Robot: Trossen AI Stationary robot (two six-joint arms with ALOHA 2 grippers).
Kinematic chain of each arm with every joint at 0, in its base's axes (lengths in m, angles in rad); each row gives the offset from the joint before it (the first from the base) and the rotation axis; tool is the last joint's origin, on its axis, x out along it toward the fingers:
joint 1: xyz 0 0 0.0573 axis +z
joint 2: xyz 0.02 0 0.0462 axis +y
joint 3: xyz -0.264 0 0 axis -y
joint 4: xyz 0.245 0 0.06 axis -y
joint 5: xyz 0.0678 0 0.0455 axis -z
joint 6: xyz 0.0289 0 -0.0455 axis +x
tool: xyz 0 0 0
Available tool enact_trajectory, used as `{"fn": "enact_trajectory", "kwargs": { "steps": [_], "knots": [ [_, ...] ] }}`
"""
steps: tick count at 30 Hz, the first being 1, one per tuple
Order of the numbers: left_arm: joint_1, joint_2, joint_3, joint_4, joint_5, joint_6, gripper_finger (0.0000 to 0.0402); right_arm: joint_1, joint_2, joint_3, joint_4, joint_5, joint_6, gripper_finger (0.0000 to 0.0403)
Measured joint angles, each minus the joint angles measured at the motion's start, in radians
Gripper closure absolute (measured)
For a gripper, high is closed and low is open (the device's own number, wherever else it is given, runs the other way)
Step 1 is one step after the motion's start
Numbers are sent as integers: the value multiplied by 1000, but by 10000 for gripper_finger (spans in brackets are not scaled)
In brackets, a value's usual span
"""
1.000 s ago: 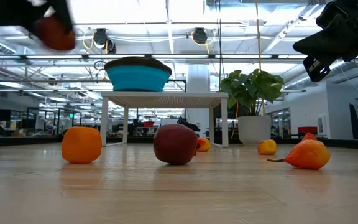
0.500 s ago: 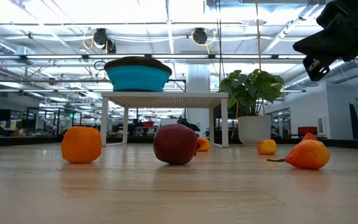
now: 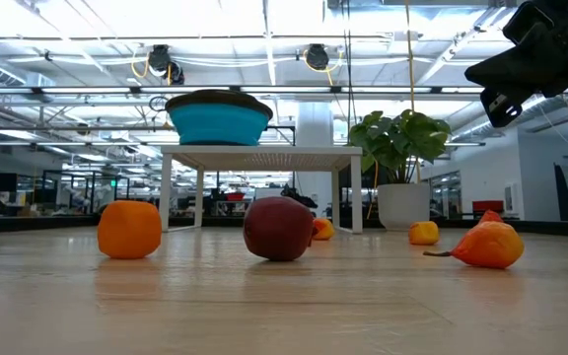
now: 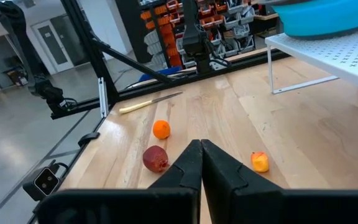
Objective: Pick & Place Fruit
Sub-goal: Put the pomegranate in the blue strainer bowl on the shelf
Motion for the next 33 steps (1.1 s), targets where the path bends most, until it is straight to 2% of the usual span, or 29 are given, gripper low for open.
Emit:
{"fn": "enact_trajectory", "kwargs": {
  "steps": [5, 9, 19, 24, 33],
  "knots": [
    [23, 0, 0, 68, 212, 97, 188, 0, 0, 0, 0, 0, 0, 403],
    [38, 0, 0, 69, 327, 172, 188, 0, 0, 0, 0, 0, -18, 403],
    [47, 0, 0, 72, 353, 136, 188, 0, 0, 0, 0, 0, -26, 403],
    [47, 0, 0, 157, 229, -7, 188, 0, 0, 0, 0, 0, -26, 403],
    [47, 0, 0, 247, -202, -418, 188, 0, 0, 0, 0, 1, -26, 403]
  ]
}}
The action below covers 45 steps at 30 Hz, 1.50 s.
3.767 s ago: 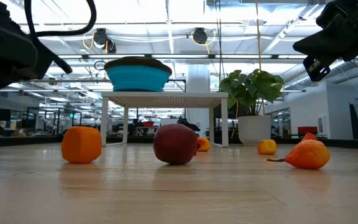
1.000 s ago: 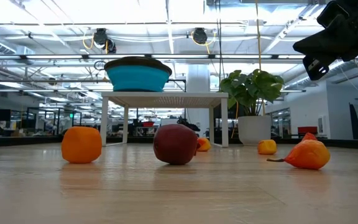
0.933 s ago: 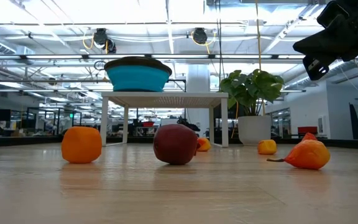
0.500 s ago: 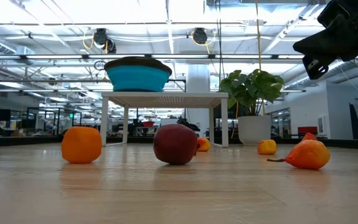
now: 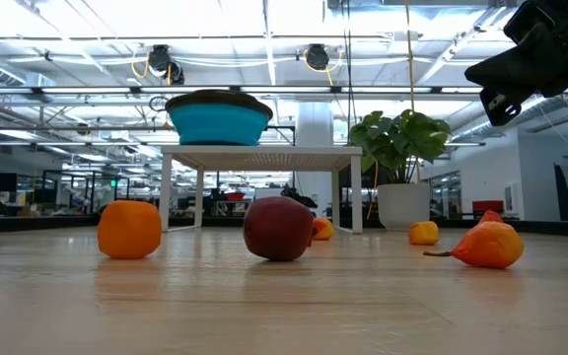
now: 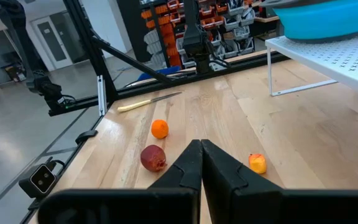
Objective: Pick & Place Fruit
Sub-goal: Put the pomegranate in the blue strainer bowl on the shelf
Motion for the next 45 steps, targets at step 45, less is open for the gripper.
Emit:
{"fn": "enact_trajectory", "kwargs": {
  "steps": [45],
  "knots": [
    [282, 0, 0, -945, -458, -479, 188, 0, 0, 0, 0, 0, 0, 403]
  ]
}}
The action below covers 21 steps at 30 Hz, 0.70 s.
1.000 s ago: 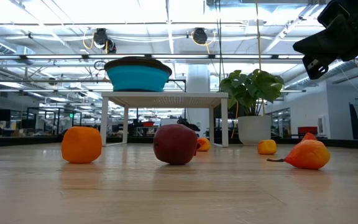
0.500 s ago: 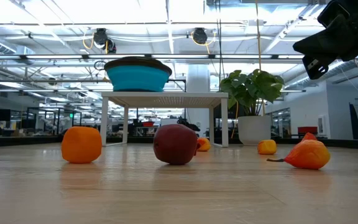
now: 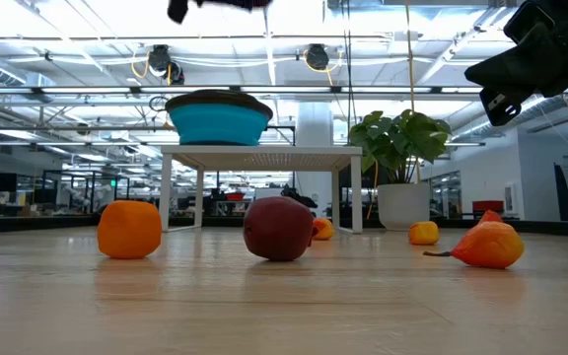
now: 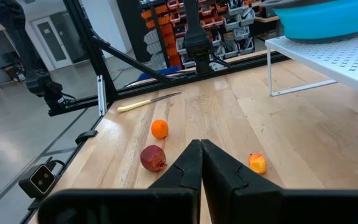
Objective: Pick & Place Fruit
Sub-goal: Put the pomegranate in the blue strainer bowl on the shelf
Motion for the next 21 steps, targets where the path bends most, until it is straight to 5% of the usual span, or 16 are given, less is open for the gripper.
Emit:
{"fn": "enact_trajectory", "kwargs": {
  "steps": [13, 21],
  "knots": [
    [361, 0, 0, -176, 262, 199, 188, 0, 0, 0, -1, 98, -1, 403],
    [513, 0, 32, -317, 323, 354, 188, -1, 0, 0, -3, 136, -30, 403]
  ]
}}
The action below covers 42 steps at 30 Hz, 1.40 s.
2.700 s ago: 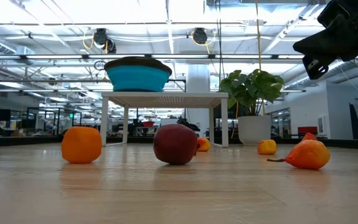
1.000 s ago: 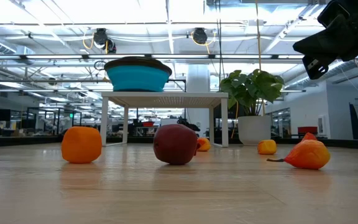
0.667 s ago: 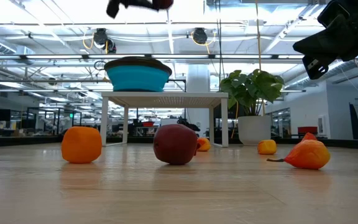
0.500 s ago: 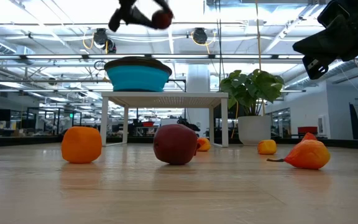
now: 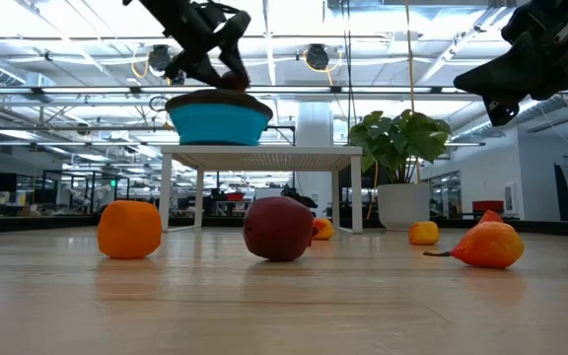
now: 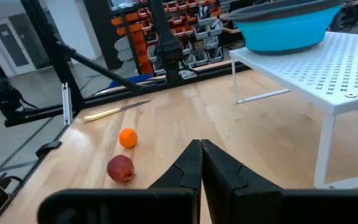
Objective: Pick & Place Fruit
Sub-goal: Put the pomegranate in the blue strainer bowl on the shelf
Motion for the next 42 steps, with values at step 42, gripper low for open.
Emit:
{"fn": "enact_trajectory", "kwargs": {
  "steps": [42],
  "knots": [
    [134, 115, 199, -568, 165, 367, 188, 0, 0, 0, 0, 52, -49, 403]
  ]
}}
